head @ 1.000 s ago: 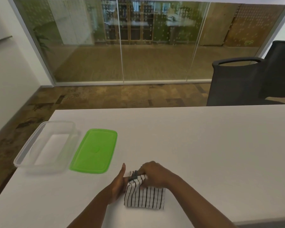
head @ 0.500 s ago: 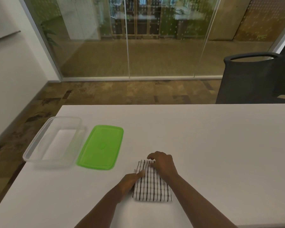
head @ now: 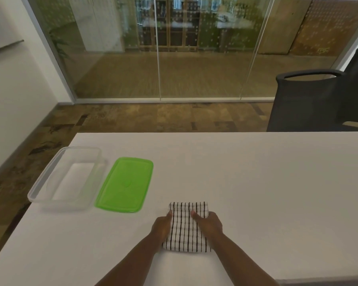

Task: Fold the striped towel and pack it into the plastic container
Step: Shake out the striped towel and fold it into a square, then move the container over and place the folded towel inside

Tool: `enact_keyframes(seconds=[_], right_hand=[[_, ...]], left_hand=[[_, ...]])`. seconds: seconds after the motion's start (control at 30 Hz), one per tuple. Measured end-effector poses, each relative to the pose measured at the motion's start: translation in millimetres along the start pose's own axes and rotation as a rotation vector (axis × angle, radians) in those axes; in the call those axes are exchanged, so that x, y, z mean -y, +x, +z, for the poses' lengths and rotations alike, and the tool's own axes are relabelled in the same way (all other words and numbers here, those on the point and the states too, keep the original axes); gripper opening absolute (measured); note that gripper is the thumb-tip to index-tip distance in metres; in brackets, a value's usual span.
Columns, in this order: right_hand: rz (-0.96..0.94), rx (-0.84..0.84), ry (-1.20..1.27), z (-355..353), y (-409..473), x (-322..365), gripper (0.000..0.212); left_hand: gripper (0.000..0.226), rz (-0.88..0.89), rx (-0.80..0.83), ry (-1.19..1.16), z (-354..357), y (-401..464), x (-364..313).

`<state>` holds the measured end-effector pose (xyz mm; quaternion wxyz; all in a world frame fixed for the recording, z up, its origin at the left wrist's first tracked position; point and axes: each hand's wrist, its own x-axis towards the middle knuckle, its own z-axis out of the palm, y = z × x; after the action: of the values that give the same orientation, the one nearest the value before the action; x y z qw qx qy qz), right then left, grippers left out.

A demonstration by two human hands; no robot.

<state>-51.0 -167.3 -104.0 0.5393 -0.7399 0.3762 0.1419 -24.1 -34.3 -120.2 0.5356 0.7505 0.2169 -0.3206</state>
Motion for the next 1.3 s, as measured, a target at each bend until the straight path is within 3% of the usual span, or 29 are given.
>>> enact_keyframes(seconds=[0.1, 0.2, 0.3, 0.47, 0.53, 0.67, 0.8, 0.93, 1.03, 1.13, 1.23, 1.3], right_hand=[[0.063, 0.140, 0.243, -7, -1, 3, 0.042], [0.044, 0.258, 0.332, -13, -6, 11, 0.037], [0.012, 0.338, 0.363, -20, -10, 21, 0.042], [-0.007, 0.469, 0.448, -33, -16, 39, 0.031], [-0.011, 0.489, 0.460, -37, -19, 43, 0.026], [-0.014, 0.474, 0.543, -38, -23, 47, 0.030], [0.034, 0.492, 0.568, -37, -26, 40, 0.028], [0.033, 0.478, 0.510, -33, -29, 37, 0.031], [0.007, 0.419, 0.454, -28, -32, 42, 0.036], [-0.055, 0.313, 0.378, -19, -34, 48, 0.043], [-0.103, 0.270, 0.342, -10, -36, 52, 0.047], [-0.064, 0.327, 0.363, -8, -37, 55, 0.045]], left_hand=[[0.051, 0.021, -0.019, 0.007, 0, -6, -6], [0.044, 0.089, -0.119, -0.006, -2, -12, -14], [0.058, 0.108, -0.160, -0.084, -12, -14, -27], [0.053, 0.079, 0.296, -0.184, -29, -26, -47], [0.051, 0.063, 0.329, -0.249, -31, -26, -49], [0.049, 0.165, 0.142, -0.379, -25, -27, -53], [0.021, 0.266, 0.000, -0.388, -24, -29, -53], [0.025, 0.255, -0.058, -0.368, -28, -36, -54], [0.042, 0.188, 0.053, -0.431, -34, -42, -58], [0.048, 0.266, 0.148, -0.199, -37, -45, -57], [0.059, 0.324, -0.001, -0.104, -35, -40, -51], [0.050, 0.343, -0.094, -0.167, -36, -38, -49]])
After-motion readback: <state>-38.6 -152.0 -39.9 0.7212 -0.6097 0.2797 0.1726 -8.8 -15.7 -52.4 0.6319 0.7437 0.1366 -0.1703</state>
